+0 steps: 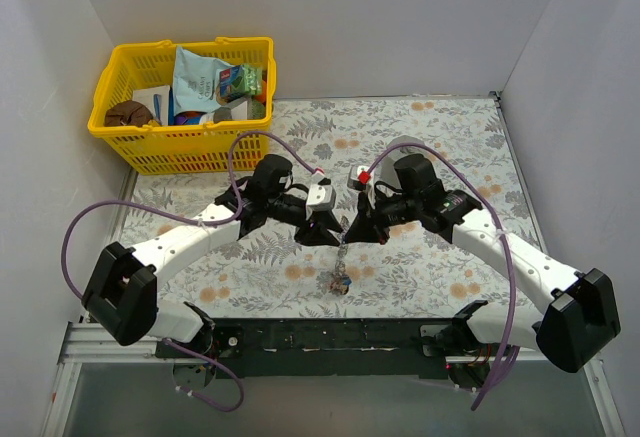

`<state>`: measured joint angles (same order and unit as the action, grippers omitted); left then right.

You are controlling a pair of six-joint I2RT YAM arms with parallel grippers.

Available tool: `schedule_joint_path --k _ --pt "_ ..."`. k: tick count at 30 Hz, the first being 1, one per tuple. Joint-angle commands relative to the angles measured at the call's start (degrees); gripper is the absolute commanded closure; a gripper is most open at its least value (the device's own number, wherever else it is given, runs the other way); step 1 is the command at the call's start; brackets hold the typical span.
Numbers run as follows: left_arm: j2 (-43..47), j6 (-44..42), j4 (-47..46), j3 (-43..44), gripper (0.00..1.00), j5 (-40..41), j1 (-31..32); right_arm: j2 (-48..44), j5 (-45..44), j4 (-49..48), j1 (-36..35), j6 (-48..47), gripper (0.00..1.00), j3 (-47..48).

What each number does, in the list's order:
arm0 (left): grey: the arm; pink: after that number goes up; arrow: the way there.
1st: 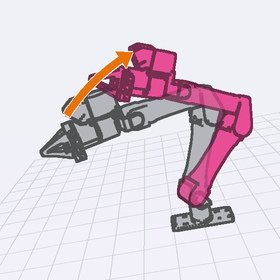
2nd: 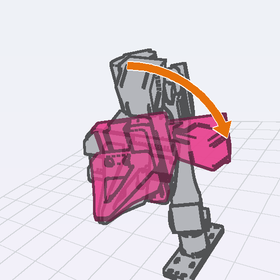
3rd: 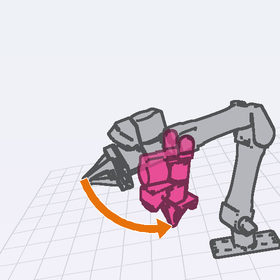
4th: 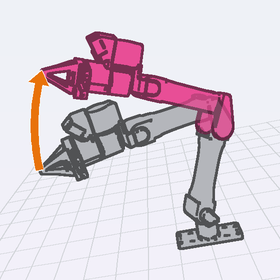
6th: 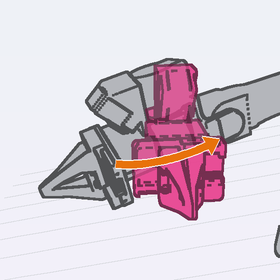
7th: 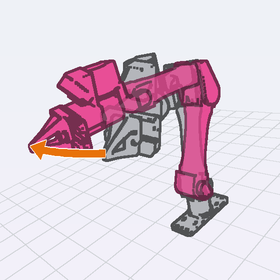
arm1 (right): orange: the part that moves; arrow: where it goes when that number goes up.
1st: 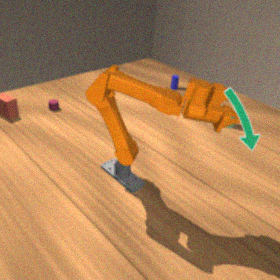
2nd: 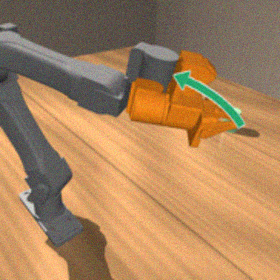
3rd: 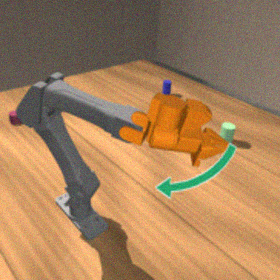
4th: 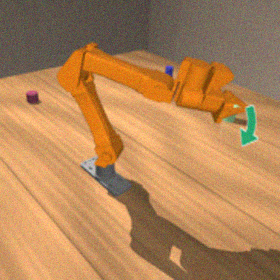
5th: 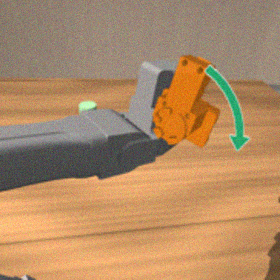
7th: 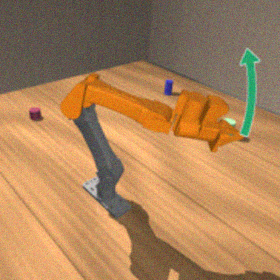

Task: Put the keys on the keyring

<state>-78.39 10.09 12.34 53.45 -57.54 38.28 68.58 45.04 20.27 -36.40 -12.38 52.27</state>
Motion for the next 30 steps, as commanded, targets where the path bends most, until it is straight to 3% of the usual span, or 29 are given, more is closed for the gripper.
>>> schedule_joint_path --k 1,11,17,28,30 --pt "-0.1 0.3 -1.8 2.3 0.65 -1.4 1.2 -1.3 4.2 -4.2 0.2 0.3 0.99 -0.1" --pt "2.0 2.0 -4.7 1.3 0.67 -0.7 1.4 -1.2 4.7 -5.7 0.1 0.6 0.99 -1.6" --pt "2.6 2.2 -4.8 1.0 0.76 -0.6 1.4 -1.4 5.0 -6.6 0.2 0.8 0.99 -1.8" --pt "1.8 0.0 -1.7 1.2 0.77 -1.6 1.4 -1.9 4.7 -7.5 0.1 1.1 0.99 -2.1" --pt "1.7 -0.1 -1.8 1.0 0.84 -1.7 1.4 -1.8 4.6 -7.5 0.1 1.1 0.99 -1.9"
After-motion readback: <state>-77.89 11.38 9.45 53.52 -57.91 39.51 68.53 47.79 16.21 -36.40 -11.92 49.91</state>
